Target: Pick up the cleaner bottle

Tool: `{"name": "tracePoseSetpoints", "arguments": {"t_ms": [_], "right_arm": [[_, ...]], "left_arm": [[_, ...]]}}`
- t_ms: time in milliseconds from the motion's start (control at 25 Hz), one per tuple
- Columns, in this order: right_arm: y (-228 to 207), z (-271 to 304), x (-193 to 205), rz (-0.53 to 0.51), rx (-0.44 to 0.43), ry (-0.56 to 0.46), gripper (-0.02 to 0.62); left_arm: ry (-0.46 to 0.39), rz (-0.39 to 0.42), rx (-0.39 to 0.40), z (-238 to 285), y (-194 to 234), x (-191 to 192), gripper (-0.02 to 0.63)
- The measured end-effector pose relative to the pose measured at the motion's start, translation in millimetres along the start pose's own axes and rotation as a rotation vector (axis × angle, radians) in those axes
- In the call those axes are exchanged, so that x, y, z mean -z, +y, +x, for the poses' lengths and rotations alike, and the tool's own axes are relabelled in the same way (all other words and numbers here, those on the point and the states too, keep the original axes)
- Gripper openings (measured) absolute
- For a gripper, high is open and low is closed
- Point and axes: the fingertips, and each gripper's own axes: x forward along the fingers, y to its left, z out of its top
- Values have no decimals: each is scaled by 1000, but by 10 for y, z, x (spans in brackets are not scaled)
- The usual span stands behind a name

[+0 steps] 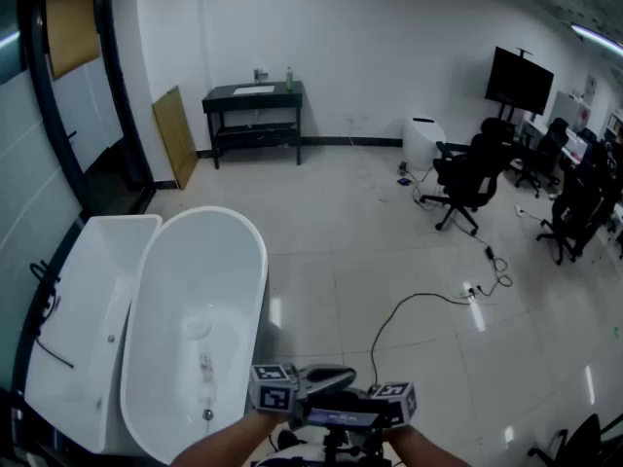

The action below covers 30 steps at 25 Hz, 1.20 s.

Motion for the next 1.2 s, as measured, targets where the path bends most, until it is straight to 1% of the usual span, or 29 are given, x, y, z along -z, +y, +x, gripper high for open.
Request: {"name": "tracePoseSetpoints", "arguments": {"t_ms": [40, 120, 280, 360, 400, 480, 520, 560, 640, 720, 840, 960, 1080, 1120, 1200], "right_arm": [[52, -18, -13, 15, -34, -3, 85], [127, -49, -32, 36, -85, -7, 51], [140, -65, -56, 54, -112, -15, 51], [114, -78, -74, 60, -112, -15, 51], [95, -97, -87, 57, -99, -15, 51], [37, -174, -121, 29, -32, -20, 51], [-1, -230, -140, 6, 18, -25, 41], [-44, -294, -161, -22, 75, -30, 41], [-141, -441, -205, -86, 199, -46, 43], [-251, -612, -253, -159, 323, -67, 47], [-425, -917, -337, -276, 471, -116, 49], [-468, -1199, -471, -341, 554, -180, 67], [-490, -1423, -602, -348, 616, -243, 71], [-502, -1482, -647, -349, 631, -262, 75], [-520, -1589, -752, -354, 652, -297, 75]], "left_arm": [[6, -5, 25, 34, -40, 4, 31], [20, -13, 62, 90, -102, 16, 31], [32, -28, 75, 126, -112, 26, 57], [-8, -48, 64, 121, -73, -24, 57], [-58, -61, 47, 94, -35, -80, 57], [-188, -68, -17, -27, 66, -228, 54], [-231, -47, -59, -106, 115, -284, 54], [-249, -12, -103, -190, 153, -322, 54], [-244, 66, -184, -364, 188, -383, 54], [-220, 136, -254, -533, 167, -423, 54], [-209, 198, -338, -760, 67, -421, 54], [-218, 237, -449, -956, 16, -349, 54], [-226, 273, -570, -1122, 2, -277, 54], [-229, 282, -594, -1154, -6, -273, 54], [-230, 299, -617, -1160, -26, -293, 52]]}}
